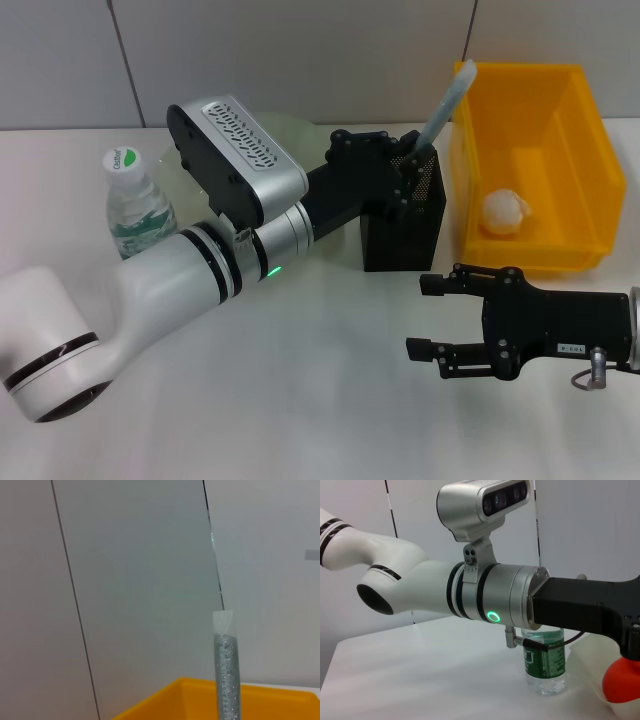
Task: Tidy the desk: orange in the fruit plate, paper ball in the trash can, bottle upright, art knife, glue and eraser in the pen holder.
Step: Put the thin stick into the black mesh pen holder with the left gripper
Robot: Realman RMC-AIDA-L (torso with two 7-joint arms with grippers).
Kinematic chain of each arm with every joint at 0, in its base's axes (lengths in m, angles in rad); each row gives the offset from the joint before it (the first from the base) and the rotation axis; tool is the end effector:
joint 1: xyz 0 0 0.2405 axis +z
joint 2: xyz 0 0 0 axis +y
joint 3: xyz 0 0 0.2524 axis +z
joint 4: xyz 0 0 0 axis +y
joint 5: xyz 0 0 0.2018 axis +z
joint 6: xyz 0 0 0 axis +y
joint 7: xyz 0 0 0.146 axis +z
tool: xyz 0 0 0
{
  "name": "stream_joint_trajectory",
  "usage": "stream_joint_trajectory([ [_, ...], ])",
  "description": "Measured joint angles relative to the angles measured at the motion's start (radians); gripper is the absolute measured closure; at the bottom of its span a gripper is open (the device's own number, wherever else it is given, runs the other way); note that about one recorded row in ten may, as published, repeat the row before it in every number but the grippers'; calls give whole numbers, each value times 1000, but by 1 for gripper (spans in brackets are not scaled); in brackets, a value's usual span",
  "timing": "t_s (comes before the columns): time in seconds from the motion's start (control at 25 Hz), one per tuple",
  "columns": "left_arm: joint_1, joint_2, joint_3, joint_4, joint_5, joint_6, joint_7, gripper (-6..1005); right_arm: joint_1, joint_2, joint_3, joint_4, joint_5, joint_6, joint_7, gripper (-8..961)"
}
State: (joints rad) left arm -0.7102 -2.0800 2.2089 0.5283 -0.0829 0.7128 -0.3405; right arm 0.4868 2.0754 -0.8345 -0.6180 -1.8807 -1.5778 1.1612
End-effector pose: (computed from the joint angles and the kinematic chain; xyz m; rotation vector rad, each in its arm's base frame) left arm -0.1350 0.3760 -0.1097 -2.3447 -0.1285 -0.7656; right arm 0.2494 0.3047 -0.0162 -2.8021 0.3424 0.7374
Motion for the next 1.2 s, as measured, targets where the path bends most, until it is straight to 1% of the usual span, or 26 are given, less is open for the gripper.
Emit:
stream_joint_trajectory([
  [0.28, 0, 0, -1, -1, 0, -2, 0, 836, -1, 0, 0, 0, 0, -2, 1, 137],
  [0.72, 8, 0, -9, 1, -3, 3, -7, 650, 1, 2, 0, 0, 0, -2, 1, 137],
  [0.92, 16, 1, -10, 2, 2, 31, -99, 468, 1, 2, 1, 0, 5, 3, 2, 137],
  [1.04, 52, 11, -17, 3, 30, 109, -204, 261, -1, 2, 7, 0, 7, 2, 3, 137],
  [1.08, 65, 15, -23, 2, 42, 139, -235, 243, -4, 1, 11, -2, 8, -2, 15, 137],
  [1.12, 94, 25, -44, 1, 70, 194, -283, 224, -4, 1, 11, -2, 8, -2, 15, 137],
  [1.16, 131, 38, -85, -1, 129, 264, -341, 206, -6, 0, 10, -5, 8, -5, 33, 137],
  [1.2, 131, 38, -85, -1, 129, 264, -341, 188, -6, 0, 10, -5, 8, -5, 33, 137],
])
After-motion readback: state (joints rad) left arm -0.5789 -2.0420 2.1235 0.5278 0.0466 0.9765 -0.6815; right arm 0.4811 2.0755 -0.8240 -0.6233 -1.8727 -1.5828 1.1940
